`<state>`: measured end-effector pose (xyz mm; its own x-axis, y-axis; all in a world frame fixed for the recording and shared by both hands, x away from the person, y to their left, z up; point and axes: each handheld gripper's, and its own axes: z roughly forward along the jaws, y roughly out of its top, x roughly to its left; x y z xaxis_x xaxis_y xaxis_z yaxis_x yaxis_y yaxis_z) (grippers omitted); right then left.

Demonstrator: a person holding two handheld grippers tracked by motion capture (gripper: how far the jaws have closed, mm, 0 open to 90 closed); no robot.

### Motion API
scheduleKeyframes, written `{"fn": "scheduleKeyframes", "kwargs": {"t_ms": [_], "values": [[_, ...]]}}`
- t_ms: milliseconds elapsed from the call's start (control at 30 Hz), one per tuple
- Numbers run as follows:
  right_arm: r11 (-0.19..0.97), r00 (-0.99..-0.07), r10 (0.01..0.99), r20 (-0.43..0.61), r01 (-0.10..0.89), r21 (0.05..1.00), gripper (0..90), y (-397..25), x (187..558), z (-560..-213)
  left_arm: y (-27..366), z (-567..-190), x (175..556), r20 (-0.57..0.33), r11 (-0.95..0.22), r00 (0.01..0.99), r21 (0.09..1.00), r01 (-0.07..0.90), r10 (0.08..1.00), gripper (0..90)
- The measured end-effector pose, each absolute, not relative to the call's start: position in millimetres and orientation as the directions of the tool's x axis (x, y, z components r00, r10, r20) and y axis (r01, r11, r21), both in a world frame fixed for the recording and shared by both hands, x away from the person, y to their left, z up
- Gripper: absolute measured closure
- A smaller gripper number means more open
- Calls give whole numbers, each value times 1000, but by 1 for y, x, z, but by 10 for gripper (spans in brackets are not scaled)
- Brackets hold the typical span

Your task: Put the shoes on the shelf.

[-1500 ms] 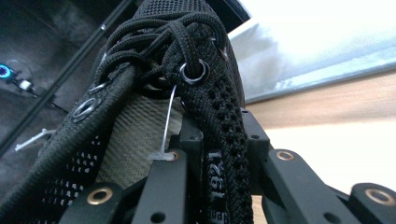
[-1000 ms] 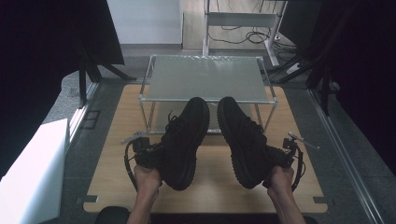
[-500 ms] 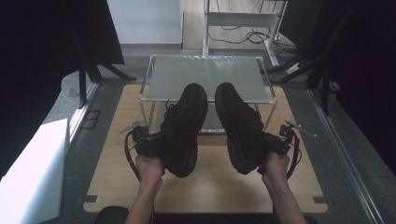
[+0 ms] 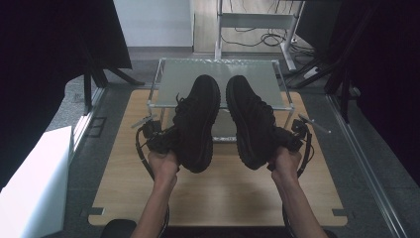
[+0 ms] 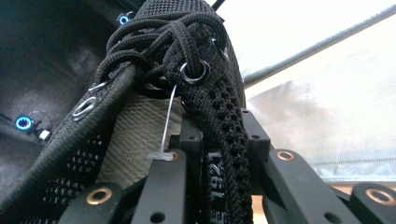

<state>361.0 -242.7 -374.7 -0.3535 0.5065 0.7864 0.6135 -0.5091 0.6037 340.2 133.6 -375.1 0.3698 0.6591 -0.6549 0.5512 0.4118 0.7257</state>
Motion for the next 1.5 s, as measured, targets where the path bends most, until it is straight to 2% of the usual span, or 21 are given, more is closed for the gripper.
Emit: {"fn": "scheduleKeyframes", "kwargs": {"t_ms": [767,1200,1500], "values": [[-539,-288,543,789,601,591,766,-221,412,-346,122,-342,398,-655,445,279,710,546,702,781],[-522,-234,627,743,582,624,765,-208,447,-332,124,-331,431,-660,471,208,689,550,722,778],[-511,-195,675,712,572,642,763,-203,467,-329,120,-322,456,-609,436,154,700,566,778,771]]}}
